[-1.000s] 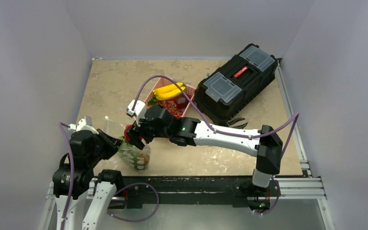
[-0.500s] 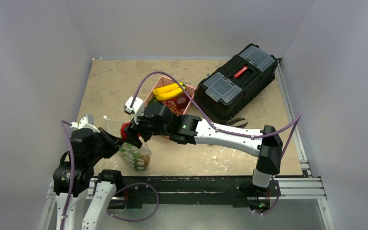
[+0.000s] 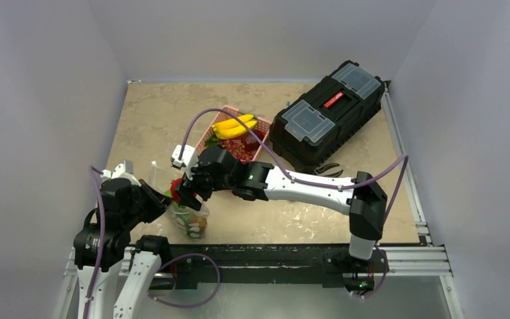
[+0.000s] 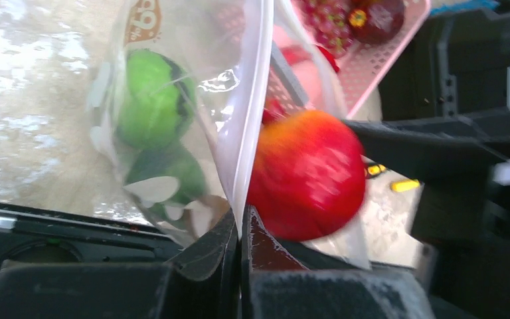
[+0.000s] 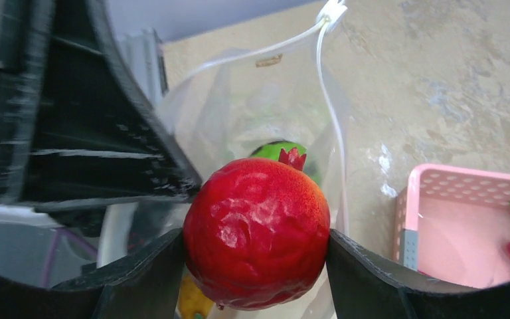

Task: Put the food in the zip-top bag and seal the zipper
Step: Place the fake fruit in the zipper food storage bag.

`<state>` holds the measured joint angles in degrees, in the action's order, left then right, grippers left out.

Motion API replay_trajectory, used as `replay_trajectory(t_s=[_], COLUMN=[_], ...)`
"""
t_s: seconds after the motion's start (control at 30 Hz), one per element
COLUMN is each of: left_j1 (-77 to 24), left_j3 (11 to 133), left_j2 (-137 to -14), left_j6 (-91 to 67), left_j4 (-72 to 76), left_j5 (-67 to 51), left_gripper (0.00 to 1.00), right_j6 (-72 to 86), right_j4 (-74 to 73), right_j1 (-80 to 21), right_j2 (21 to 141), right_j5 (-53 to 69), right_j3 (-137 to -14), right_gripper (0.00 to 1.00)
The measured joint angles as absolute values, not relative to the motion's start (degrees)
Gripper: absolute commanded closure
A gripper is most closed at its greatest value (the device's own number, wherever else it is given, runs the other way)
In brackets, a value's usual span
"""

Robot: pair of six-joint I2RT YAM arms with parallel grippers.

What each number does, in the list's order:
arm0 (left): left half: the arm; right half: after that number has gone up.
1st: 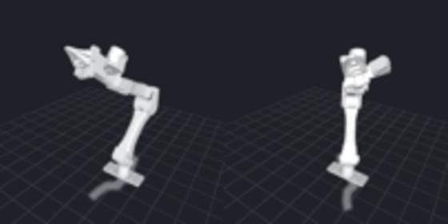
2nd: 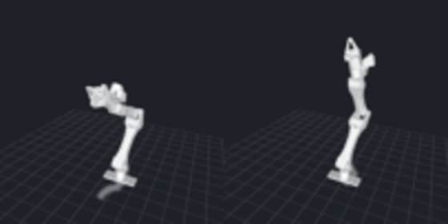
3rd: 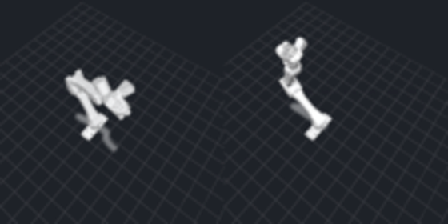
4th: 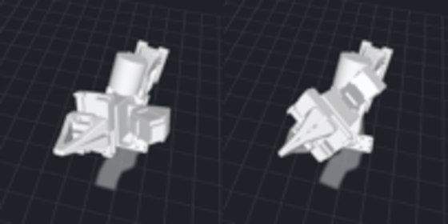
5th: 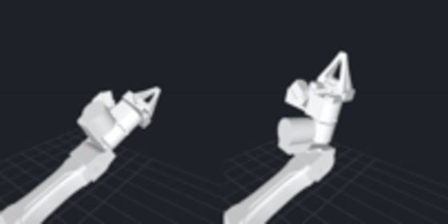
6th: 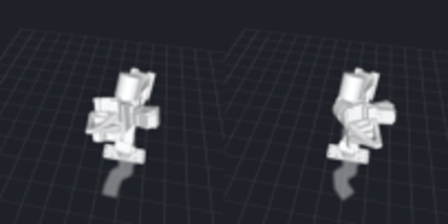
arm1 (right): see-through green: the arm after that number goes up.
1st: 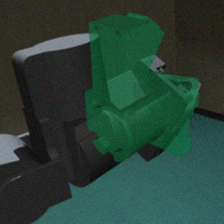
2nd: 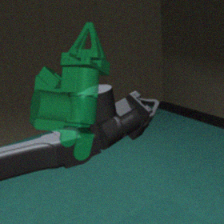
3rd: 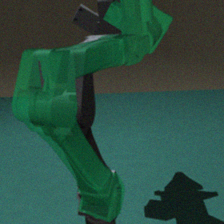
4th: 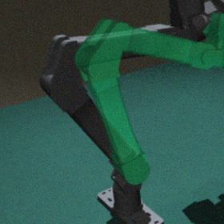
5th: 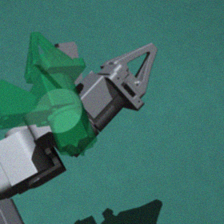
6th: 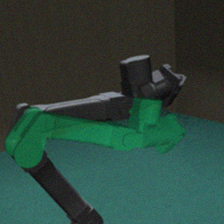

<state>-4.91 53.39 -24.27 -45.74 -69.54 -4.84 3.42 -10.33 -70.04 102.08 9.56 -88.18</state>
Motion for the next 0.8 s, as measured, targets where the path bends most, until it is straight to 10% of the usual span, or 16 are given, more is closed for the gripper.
replay_trajectory(t_s=[0.3, 0.57, 0.8], left_j1=[-5.0, -5.0, -5.0], left_j3=[54.9, 54.9, 55.3], left_j2=[-24.7, -25.0, -25.1], left_j6=[-45.4, -45.4, -45.4], left_j4=[-66.5, -65.4, -65.7], left_j5=[-9.5, -10.6, -10.6], left_gripper=[1.0, 1.0, 1.0], right_j6=[-1.2, 0.6, 5.3], right_j4=[-13.8, -12.4, -8.1], right_j1=[-71.5, -71.5, -70.5], right_j2=[106.4, 104.6, 104.1], right_j5=[-2.4, -0.3, 6.9], right_j3=[-88.8, -89.2, -88.1], right_gripper=[1.0, 0.38, 0.08])
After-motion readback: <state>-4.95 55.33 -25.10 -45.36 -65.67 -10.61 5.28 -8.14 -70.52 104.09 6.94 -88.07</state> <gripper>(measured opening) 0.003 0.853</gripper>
